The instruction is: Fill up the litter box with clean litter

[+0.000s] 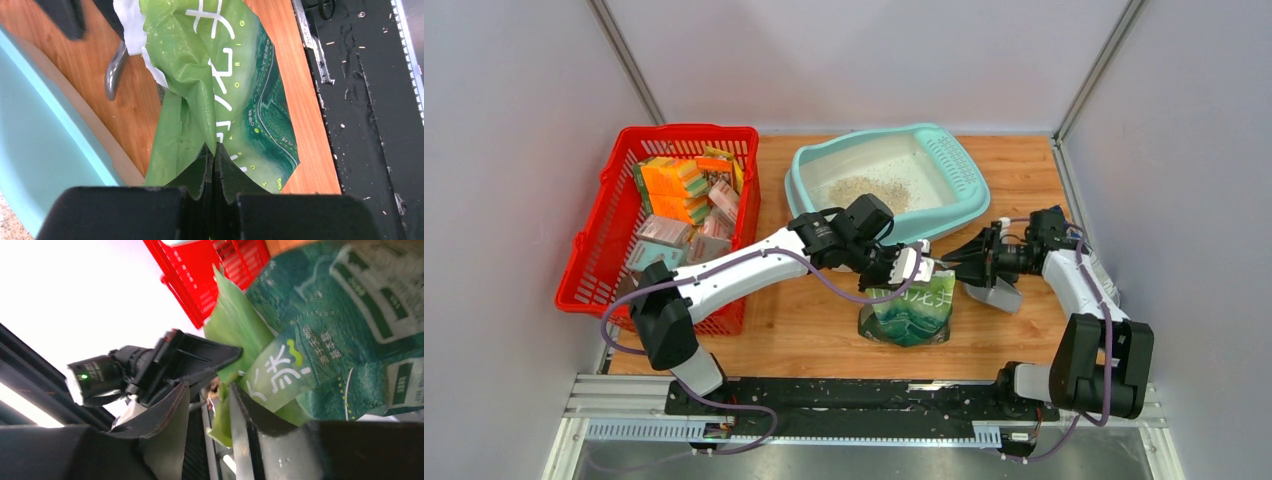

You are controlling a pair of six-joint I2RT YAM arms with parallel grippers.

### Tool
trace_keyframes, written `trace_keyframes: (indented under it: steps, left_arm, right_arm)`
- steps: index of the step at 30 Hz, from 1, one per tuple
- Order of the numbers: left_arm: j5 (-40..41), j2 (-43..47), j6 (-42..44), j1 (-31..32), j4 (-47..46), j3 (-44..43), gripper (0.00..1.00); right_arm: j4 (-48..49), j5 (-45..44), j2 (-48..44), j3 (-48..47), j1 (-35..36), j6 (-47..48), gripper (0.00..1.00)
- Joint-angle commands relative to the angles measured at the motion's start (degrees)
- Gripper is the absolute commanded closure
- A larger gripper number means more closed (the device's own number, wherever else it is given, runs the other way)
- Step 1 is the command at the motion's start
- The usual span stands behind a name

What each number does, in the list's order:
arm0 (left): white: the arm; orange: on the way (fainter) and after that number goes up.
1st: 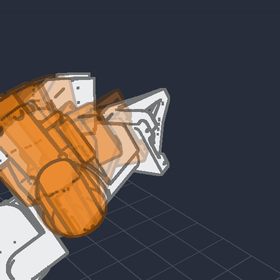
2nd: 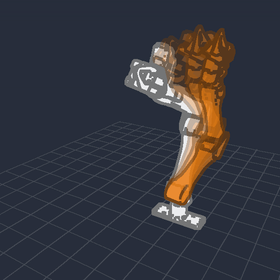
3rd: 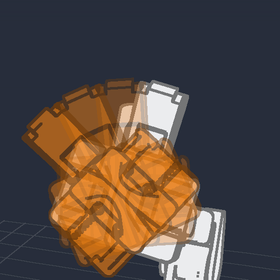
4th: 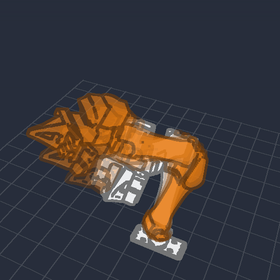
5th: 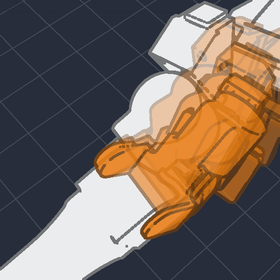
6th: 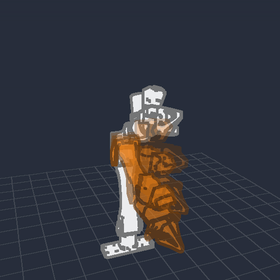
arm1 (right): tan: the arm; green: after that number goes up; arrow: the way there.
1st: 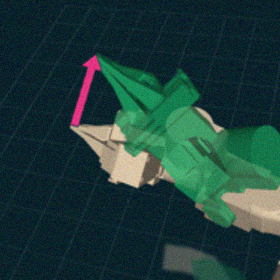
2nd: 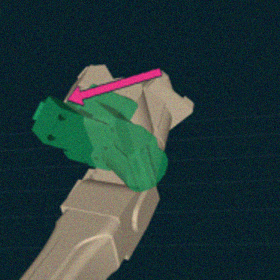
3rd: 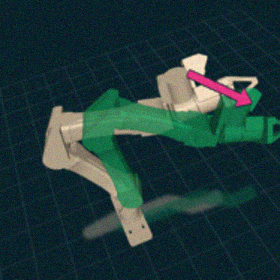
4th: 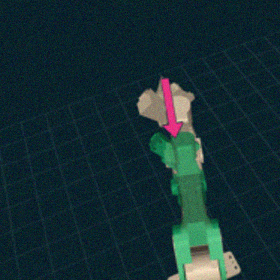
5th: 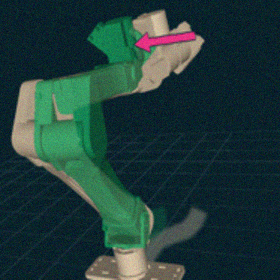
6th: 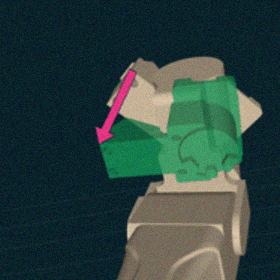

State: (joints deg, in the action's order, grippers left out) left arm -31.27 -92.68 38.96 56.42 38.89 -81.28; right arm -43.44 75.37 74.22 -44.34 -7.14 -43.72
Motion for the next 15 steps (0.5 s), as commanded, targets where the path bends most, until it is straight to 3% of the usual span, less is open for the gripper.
trace_keyframes:
  steps: [1,2,4,6,7,8,9,10,11,12,15]
  left_arm:
    - [-4.0,-0.7,-3.0,-0.5,1.5,-0.4,1.00]
    - [-4.2,-0.7,-3.0,-0.6,1.5,-0.5,1.00]
    - [-4.5,-0.7,-3.3,-0.8,1.2,-0.5,1.00]
    - [-5.1,-0.2,-3.3,-1.1,1.1,-0.5,1.00]
    - [-5.4,0.0,-3.6,-1.5,0.9,-0.3,1.00]
    - [-5.5,0.2,-4.0,-1.7,0.7,-0.2,1.00]
    - [-5.9,0.8,-4.3,-2.0,0.5,0.3,1.00]
    - [-6.3,1.2,-5.0,-2.3,-0.1,0.7,1.00]
    - [-6.8,1.5,-5.5,-2.9,-0.4,0.9,1.00]
    - [-7.9,2.1,-5.8,-3.2,-0.6,1.3,1.00]
    - [-9.4,2.9,-7.1,-4.0,-1.1,2.0,1.00]
  right_arm:
    - [0.5,-0.9,0.2,-6.7,-5.6,3.9,0.55]
    - [0.1,-1.5,0.4,-8.5,-6.5,6.2,0.49]
    - [-1.1,-1.8,1.5,-14.7,-9.0,10.2,0.47]
    - [-5.9,-2.2,1.4,-24.7,-9.5,25.4,0.46]
    - [-9.9,-2.6,0.9,-28.6,-9.2,33.2,0.45]
    - [-20.1,-4.0,0.6,-32.3,-8.7,43.8,0.44]
    - [-25.7,-4.2,0.1,-36.0,-7.3,63.7,0.42]
    - [-33.6,-4.3,-2.8,-39.5,-6.5,73.8,0.40]
    - [-35.0,-4.6,-5.1,-39.7,-5.7,80.6,0.40]
    - [-34.2,-5.2,-7.7,-38.6,-3.3,86.7,0.40]
    - [-18.1,-11.1,-21.7,-28.6,3.8,84.9,0.35]
